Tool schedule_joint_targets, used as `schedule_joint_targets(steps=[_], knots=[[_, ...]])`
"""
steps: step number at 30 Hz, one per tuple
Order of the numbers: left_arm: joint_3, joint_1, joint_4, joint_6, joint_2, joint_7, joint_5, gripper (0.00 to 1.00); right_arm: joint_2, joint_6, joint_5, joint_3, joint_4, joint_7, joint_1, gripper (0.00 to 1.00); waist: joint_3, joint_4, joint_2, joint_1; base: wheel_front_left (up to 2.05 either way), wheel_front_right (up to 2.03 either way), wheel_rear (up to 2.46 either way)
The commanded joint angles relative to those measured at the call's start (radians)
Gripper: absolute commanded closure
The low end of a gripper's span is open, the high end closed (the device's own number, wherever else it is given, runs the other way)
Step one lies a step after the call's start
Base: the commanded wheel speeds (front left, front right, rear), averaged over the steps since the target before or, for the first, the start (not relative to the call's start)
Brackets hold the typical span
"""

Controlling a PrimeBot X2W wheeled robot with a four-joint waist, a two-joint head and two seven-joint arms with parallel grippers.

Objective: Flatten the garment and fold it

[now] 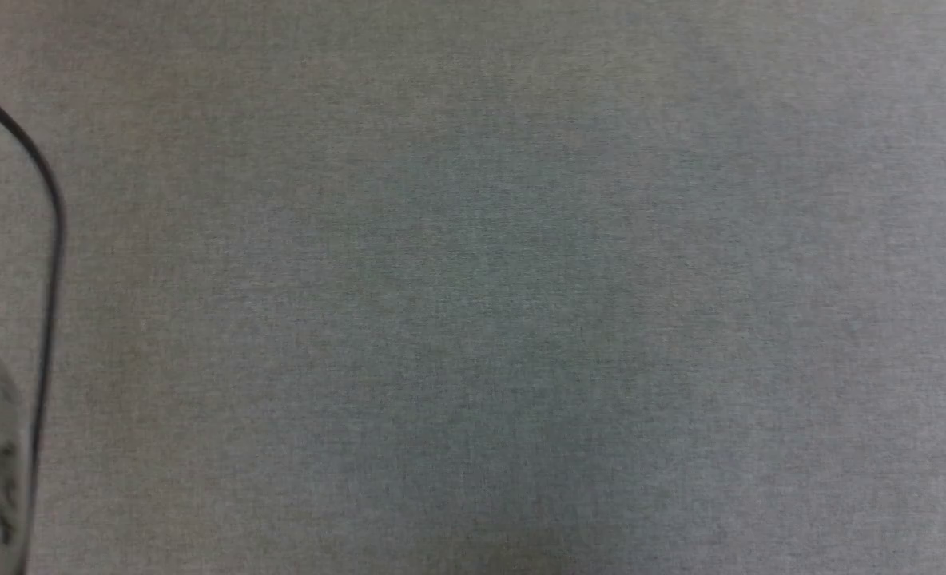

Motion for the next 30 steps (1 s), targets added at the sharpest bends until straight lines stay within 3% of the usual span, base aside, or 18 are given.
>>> schedule_joint_targets(steps=[1,10,15,22,26,30], knots=[[0.012,0.046,0.009,0.001,-0.008,-0.019,-0.024,1.00,-0.004,-0.002,0.028,0.003,-0.002,-0.019,0.055,1.00,-0.008,0.016,0.0000,-0.0003,0.00,0.00,0.00],[0.025,0.354,-0.007,-0.038,-0.062,-0.127,-0.104,1.00,-0.022,-0.002,0.163,-0.007,-0.170,-0.121,0.517,1.00,-0.136,0.065,0.0000,-0.0003,0.00,0.00,0.00],[0.064,0.654,-0.076,-0.015,-0.129,-0.161,-0.179,1.00,0.006,-0.002,0.196,-0.086,-0.270,-0.182,0.845,1.00,-0.244,0.081,0.0000,-0.0003,0.00,0.00,0.00],[0.089,1.071,-0.165,0.032,-0.243,-0.171,-0.259,1.00,0.094,-0.002,0.198,-0.180,-0.352,-0.212,1.220,1.00,-0.373,0.095,0.0000,-0.0003,0.00,0.00,0.00],[0.080,1.227,-0.191,0.035,-0.266,-0.131,-0.290,1.00,0.122,-0.002,0.166,-0.207,-0.382,-0.189,1.384,1.00,-0.425,0.102,0.0000,-0.0003,0.00,0.00,0.00],[0.100,1.367,-0.238,0.072,-0.265,-0.075,-0.311,1.00,0.147,-0.002,0.135,-0.227,-0.435,-0.121,1.541,1.00,-0.474,0.100,0.0000,-0.0003,0.00,0.00,0.00]])
